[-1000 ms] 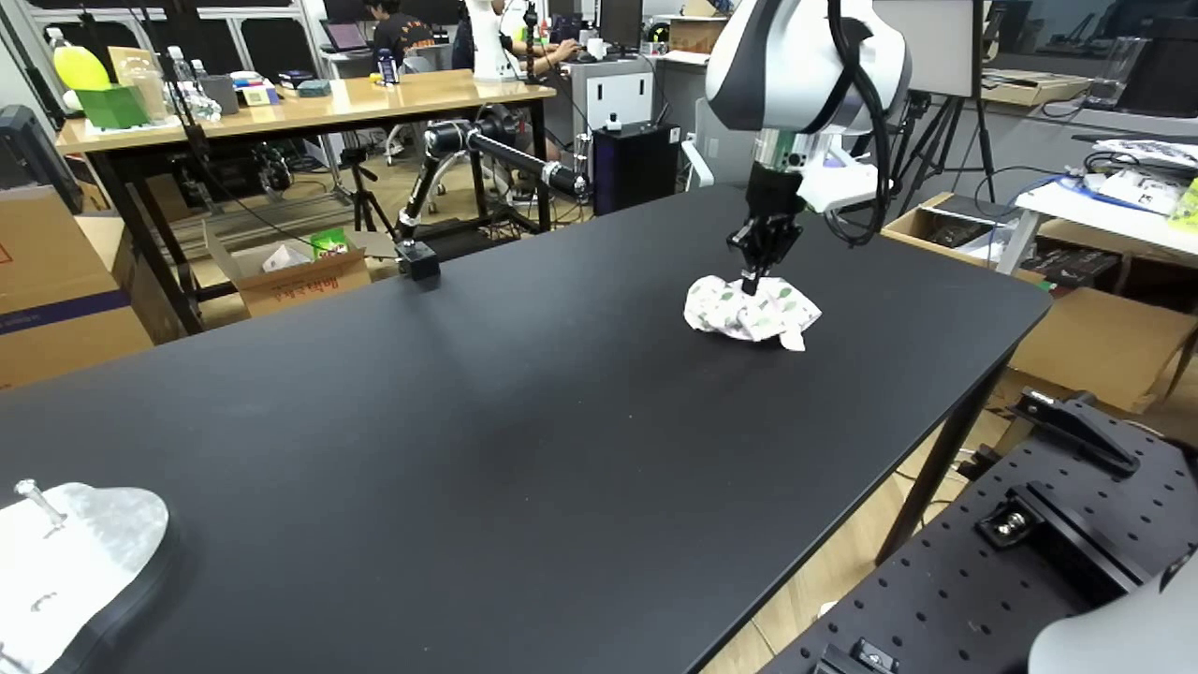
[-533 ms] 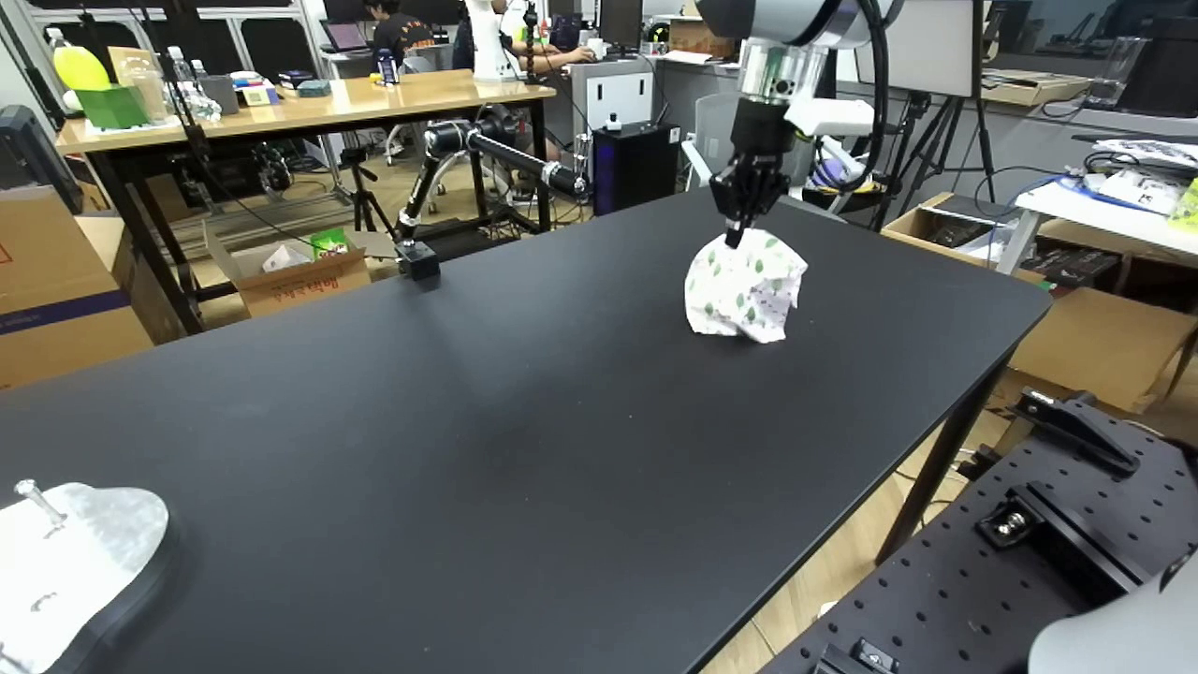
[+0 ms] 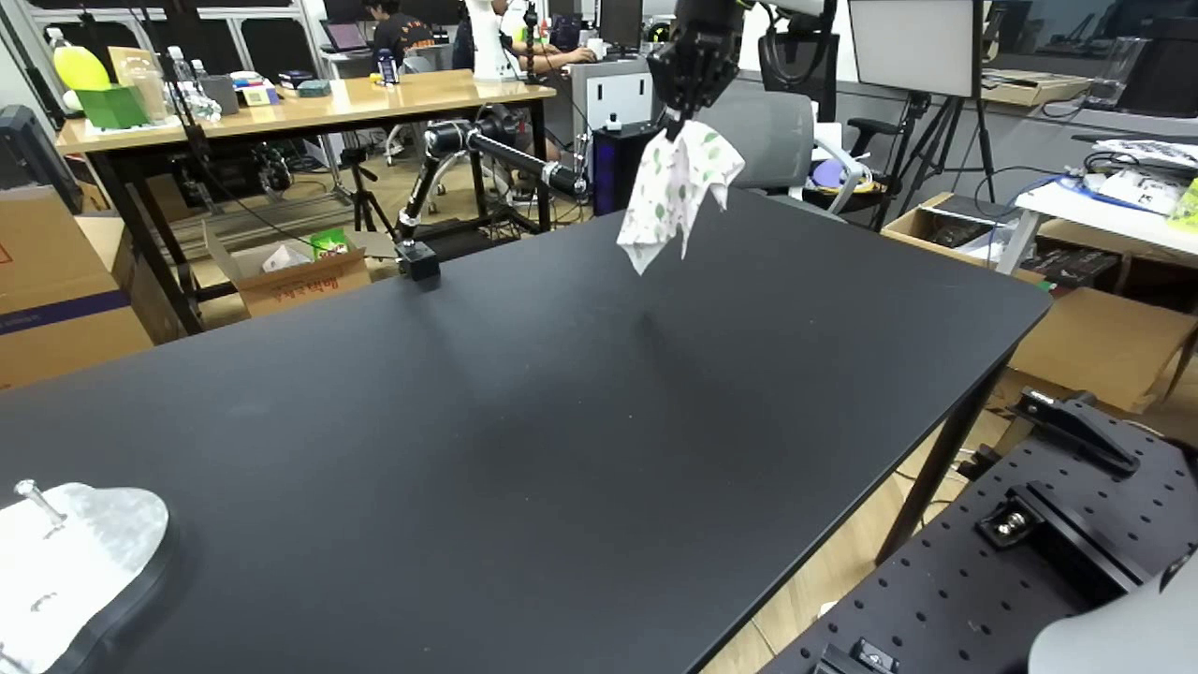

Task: Pick up the white cloth and put it on the metallic arm

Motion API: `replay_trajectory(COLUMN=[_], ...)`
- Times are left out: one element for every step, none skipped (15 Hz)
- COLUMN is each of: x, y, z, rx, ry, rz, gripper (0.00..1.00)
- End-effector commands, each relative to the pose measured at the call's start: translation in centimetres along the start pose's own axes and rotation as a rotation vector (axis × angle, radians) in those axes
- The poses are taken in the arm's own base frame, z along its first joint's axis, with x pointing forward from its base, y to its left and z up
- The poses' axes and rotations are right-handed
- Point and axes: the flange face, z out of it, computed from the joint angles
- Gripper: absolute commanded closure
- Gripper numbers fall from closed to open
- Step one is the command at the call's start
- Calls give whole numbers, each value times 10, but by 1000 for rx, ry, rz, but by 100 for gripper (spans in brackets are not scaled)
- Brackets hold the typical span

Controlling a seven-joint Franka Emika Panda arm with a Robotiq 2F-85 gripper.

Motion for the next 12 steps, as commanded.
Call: replay_trajectory(x=[47,62,73,88,99,109,117,122,124,125,126,124], y=[-34,-47,-58,-78,-89,-101,-113,-120,-125,-131,-135,-138], z=[-29,-30,-31,-31,-29,-25,-21,-14,-8,-4,0,3], rx=[-30,-38,-42,-47,-46,-50,-42,-43,-33,-35,-31,-32], ry=[62,88,105,124,134,136,130,120,102,98,87,77], rz=[3,-10,-17,-24,-28,-29,-31,-28,-24,-28,-29,-26], gripper=[99,99,99,99,99,99,99,99,99,99,99,99])
